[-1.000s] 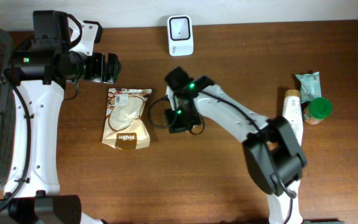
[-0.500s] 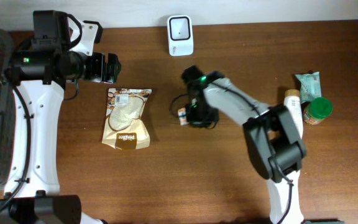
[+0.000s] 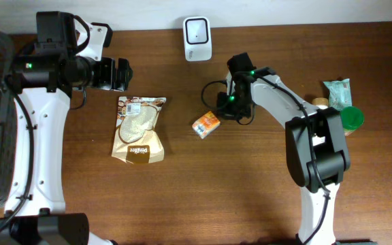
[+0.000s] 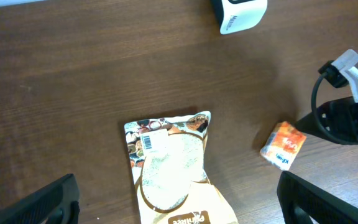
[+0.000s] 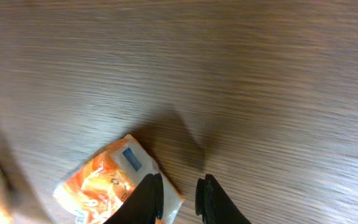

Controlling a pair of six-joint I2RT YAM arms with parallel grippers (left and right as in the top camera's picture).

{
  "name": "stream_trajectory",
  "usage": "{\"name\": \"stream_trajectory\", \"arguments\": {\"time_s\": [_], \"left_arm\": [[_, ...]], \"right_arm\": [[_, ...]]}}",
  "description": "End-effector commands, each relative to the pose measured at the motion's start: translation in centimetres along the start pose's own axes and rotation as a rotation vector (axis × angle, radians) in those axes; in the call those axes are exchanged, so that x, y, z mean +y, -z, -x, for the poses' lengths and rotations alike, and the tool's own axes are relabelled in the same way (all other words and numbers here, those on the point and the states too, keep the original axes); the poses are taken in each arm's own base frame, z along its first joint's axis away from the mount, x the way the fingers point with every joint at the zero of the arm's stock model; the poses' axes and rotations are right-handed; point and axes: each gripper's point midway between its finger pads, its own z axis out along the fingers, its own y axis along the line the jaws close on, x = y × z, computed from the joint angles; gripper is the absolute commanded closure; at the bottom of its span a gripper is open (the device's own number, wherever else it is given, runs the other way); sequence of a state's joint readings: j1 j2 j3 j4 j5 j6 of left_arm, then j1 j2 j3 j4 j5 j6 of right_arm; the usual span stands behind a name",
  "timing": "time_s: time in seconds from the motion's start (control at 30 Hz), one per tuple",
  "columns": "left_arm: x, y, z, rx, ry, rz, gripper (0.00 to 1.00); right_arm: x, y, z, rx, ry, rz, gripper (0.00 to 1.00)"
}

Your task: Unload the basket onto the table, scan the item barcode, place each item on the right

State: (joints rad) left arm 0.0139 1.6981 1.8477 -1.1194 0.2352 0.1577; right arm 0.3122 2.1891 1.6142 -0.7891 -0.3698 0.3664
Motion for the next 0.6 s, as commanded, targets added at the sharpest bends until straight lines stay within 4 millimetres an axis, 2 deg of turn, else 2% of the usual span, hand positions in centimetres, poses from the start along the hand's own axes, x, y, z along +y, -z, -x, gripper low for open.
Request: {"name": "stream_trajectory", "arguments": {"time_s": [0.0, 0.17, 0.27, 0.37, 0.47, 0.53, 0.57], "left_arm": [[0.2, 0.0, 0.0, -0.001, -0.011, 0.000, 0.01], [0.2, 0.0, 0.0, -0.001, -0.011, 0.000, 0.01], [0.2, 0.0, 0.0, -0.001, -0.011, 0.000, 0.01], [0.2, 0.0, 0.0, -0.001, -0.011, 0.000, 0.01], [0.2, 0.0, 0.0, -0.001, -0.011, 0.000, 0.01], [0.2, 0.0, 0.0, -0.001, -0.011, 0.001, 0.01], [0.2, 0.0, 0.0, -0.001, -0.011, 0.000, 0.01]], "right_arm": [[3.2, -0.8, -0.4, 0.005, 0.099, 0.074, 0.79], [6.2, -1.9, -1.4, -0.007, 0.328, 0.095, 0.79], [6.8, -1.6, -1.4, -0.011, 0.355, 0.107, 0.77], [7.6, 1.5, -0.3, -0.054, 0.354, 0.123, 0.70], [9.1, 5.8, -0.2, -0.093, 0.353, 0.134, 0.67], [9.9, 7.4, -1.0, -0.090, 0.322, 0.139, 0.65], [10.1, 7.4, -1.4, -0.078, 0.293, 0.139, 0.65]]}}
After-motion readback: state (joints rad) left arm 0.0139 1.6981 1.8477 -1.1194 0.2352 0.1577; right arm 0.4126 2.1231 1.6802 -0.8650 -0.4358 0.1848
